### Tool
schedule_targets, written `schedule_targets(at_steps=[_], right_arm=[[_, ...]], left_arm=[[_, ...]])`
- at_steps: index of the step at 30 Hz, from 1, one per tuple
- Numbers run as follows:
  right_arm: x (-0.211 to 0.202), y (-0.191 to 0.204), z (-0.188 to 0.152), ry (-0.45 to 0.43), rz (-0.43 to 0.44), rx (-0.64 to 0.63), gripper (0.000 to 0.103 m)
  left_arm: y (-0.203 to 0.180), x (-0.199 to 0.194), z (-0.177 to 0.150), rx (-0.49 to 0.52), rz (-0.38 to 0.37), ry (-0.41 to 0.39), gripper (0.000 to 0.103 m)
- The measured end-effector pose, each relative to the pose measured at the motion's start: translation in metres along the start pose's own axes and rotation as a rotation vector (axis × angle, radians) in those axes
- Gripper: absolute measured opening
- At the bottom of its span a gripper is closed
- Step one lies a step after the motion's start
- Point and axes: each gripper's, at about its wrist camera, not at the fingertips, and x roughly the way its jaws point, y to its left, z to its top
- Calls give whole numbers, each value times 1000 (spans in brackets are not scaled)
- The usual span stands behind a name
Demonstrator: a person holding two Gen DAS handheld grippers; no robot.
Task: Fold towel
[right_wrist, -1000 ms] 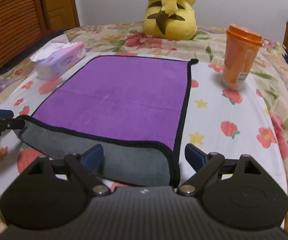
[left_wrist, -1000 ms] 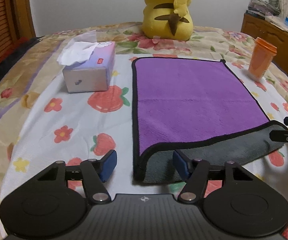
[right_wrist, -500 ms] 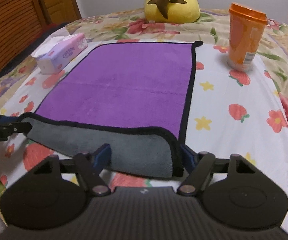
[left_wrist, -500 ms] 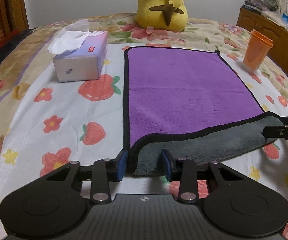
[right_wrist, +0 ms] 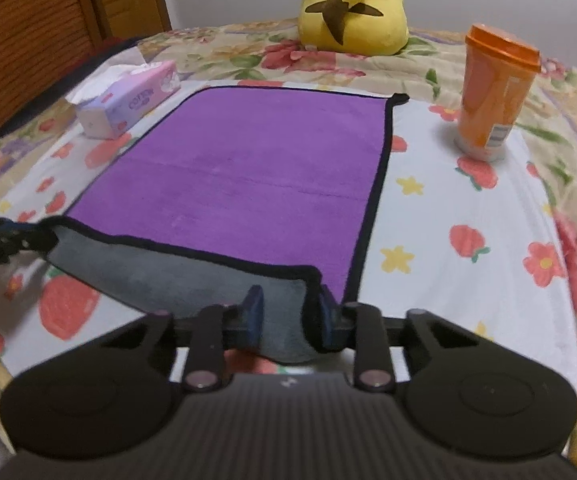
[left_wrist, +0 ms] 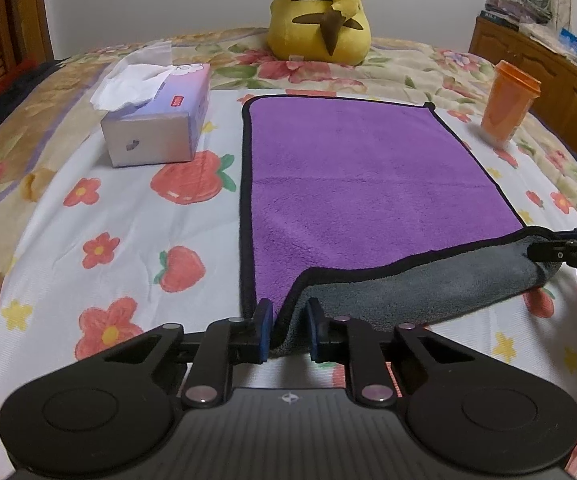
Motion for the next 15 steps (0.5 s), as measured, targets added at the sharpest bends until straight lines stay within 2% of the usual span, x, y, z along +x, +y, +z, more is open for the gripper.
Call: schedule_targets(at_steps=[2,4,8,15], right_arm=[[1,-3,0,3,-11,5,21],[1,-4,0,5,-20,-2,8],[-1,-4,0,-4,-20,-10,5],[-8,-4,4,-49,-17,-11,5]], left_arm=[[1,0,-1,-7,-4,0,15],[1,0,-1,-7,-4,-4,14],[-1,-4,0,13,0,-30,9],[-2,-17,7,9,-12,-91,9]])
